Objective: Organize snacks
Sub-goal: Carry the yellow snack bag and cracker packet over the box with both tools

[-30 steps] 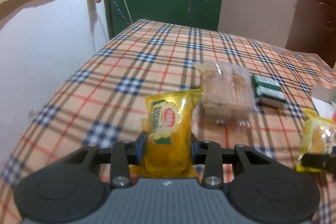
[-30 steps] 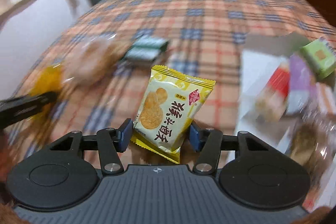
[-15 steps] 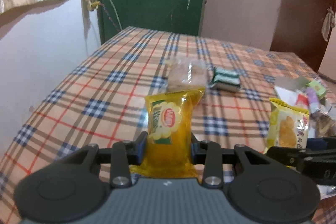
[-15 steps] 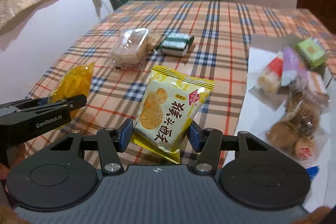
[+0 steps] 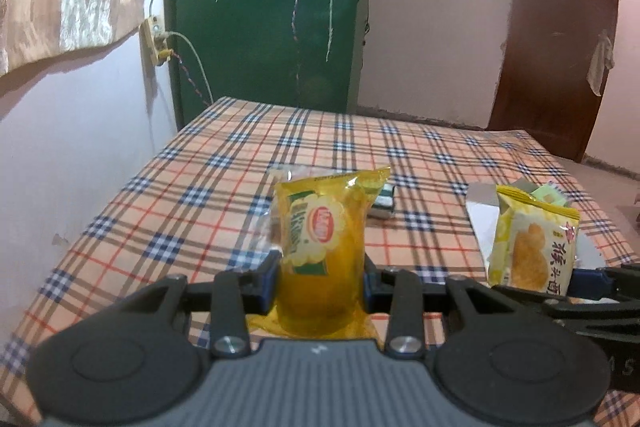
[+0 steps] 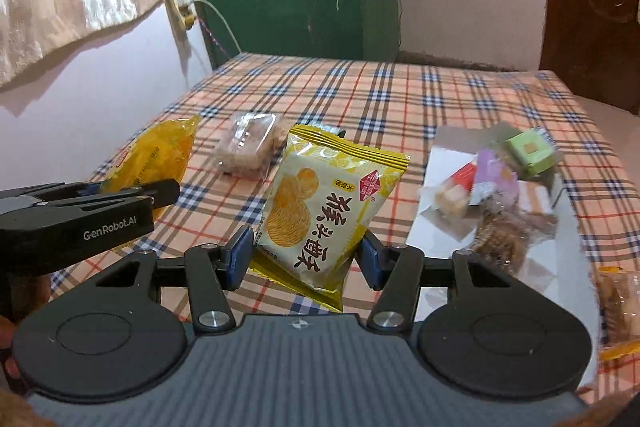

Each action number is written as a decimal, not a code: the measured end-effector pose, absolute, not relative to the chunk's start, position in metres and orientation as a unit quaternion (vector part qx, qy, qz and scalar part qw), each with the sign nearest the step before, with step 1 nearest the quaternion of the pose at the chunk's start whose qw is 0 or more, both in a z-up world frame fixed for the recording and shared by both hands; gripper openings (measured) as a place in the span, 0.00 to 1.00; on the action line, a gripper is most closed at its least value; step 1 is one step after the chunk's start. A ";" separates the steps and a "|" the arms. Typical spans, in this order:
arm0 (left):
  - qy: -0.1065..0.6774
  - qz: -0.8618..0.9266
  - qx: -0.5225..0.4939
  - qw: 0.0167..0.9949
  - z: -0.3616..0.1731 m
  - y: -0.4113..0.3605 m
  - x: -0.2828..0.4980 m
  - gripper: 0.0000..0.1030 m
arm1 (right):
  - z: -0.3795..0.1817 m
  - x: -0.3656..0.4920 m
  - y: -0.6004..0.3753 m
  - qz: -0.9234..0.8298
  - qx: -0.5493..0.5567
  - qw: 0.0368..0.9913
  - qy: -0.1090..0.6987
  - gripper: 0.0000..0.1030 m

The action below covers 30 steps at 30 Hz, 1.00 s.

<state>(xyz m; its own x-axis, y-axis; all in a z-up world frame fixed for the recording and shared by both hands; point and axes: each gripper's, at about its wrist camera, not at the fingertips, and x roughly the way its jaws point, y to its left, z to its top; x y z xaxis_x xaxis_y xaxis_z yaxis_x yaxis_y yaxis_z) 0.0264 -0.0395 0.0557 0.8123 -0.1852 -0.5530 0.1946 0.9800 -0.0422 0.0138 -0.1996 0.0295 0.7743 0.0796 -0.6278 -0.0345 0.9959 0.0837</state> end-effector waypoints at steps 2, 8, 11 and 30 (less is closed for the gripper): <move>0.287 -0.103 0.009 0.952 0.060 -0.043 0.022 0.35 | 0.035 0.007 -0.202 0.029 0.034 0.943 0.329 0.66; 0.277 -0.108 0.016 0.955 0.068 -0.052 0.011 0.35 | 0.048 -0.016 -0.210 0.020 0.039 0.948 0.314 0.66; 0.274 -0.112 0.017 0.955 0.071 -0.055 0.006 0.35 | 0.051 -0.025 -0.215 0.016 0.041 0.951 0.307 0.66; 0.265 -0.129 0.028 0.955 0.085 -0.078 -0.020 0.35 | 0.072 -0.066 -0.223 -0.004 0.045 0.959 0.280 0.66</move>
